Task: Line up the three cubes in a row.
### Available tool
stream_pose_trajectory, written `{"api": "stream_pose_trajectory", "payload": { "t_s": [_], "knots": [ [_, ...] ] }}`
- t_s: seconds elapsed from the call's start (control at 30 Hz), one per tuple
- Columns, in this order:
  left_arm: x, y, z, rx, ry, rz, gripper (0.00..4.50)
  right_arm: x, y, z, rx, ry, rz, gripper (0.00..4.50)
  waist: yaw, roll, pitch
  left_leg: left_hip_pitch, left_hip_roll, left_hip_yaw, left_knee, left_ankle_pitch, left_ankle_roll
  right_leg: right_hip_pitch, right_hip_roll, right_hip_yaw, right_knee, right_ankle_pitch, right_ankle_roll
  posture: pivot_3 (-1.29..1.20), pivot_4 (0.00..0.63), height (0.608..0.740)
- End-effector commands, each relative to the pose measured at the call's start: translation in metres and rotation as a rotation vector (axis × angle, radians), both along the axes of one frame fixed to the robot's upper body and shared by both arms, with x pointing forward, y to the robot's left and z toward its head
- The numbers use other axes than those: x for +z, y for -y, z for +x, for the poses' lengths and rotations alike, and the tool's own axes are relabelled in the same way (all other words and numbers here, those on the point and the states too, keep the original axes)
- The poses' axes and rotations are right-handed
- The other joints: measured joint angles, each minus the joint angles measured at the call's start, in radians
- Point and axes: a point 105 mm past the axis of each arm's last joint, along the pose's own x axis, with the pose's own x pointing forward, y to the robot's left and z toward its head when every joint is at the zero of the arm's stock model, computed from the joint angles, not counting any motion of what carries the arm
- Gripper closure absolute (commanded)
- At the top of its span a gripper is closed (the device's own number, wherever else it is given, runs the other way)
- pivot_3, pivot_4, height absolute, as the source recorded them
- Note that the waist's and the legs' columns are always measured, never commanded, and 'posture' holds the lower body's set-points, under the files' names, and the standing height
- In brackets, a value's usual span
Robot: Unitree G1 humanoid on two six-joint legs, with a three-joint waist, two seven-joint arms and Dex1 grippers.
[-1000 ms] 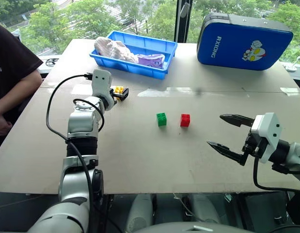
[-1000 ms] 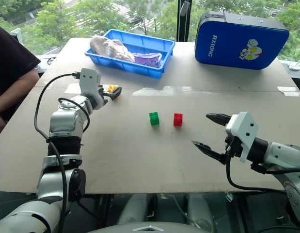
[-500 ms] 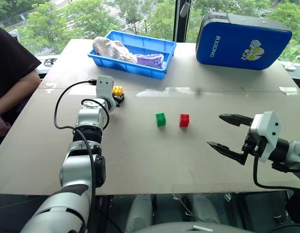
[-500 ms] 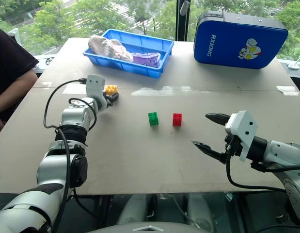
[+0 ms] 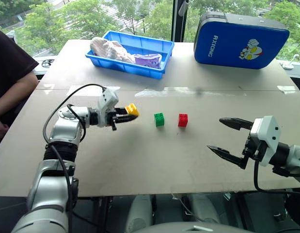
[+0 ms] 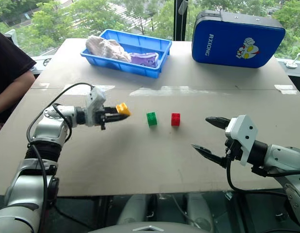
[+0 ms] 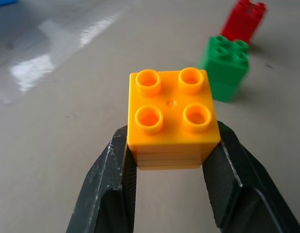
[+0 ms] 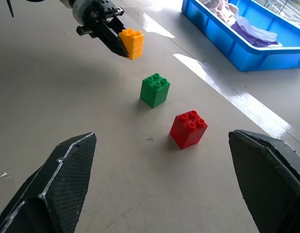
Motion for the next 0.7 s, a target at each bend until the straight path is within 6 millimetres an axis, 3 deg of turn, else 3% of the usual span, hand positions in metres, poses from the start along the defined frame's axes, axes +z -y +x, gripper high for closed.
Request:
{"api": "stream_pose_trajectory", "payload": {
  "t_s": [0.03, 0.27, 0.7],
  "knots": [
    [0.004, 0.001, 0.001, -0.151, 0.086, 0.137, 3.22, 0.007, -0.004, -0.002, 0.017, 0.048, 0.007, 0.00, 0.011, 0.000, 0.000, 0.000, -0.001, 0.000, 0.001, 0.000, 0.000, 0.001, 0.000, -0.001, 0.000, 0.000, 0.000, 0.00, 0.150, 0.740],
    [0.002, 0.018, 0.006, -0.305, 0.137, 0.231, 3.22, 0.004, 0.001, -0.012, 0.002, 0.031, 0.008, 0.00, 0.013, 0.000, 0.000, -0.002, -0.001, 0.001, 0.002, -0.002, 0.003, 0.001, -0.001, 0.001, -0.002, 0.000, 0.000, 0.00, 0.150, 0.740],
    [0.000, 0.025, 0.021, -0.288, 0.154, 0.250, 3.22, 0.008, 0.000, -0.018, 0.003, 0.031, 0.004, 0.00, -0.002, 0.000, 0.000, -0.002, -0.001, 0.001, 0.004, -0.002, 0.004, 0.001, 0.001, 0.001, -0.001, -0.001, 0.002, 0.00, 0.150, 0.740]
  ]
}}
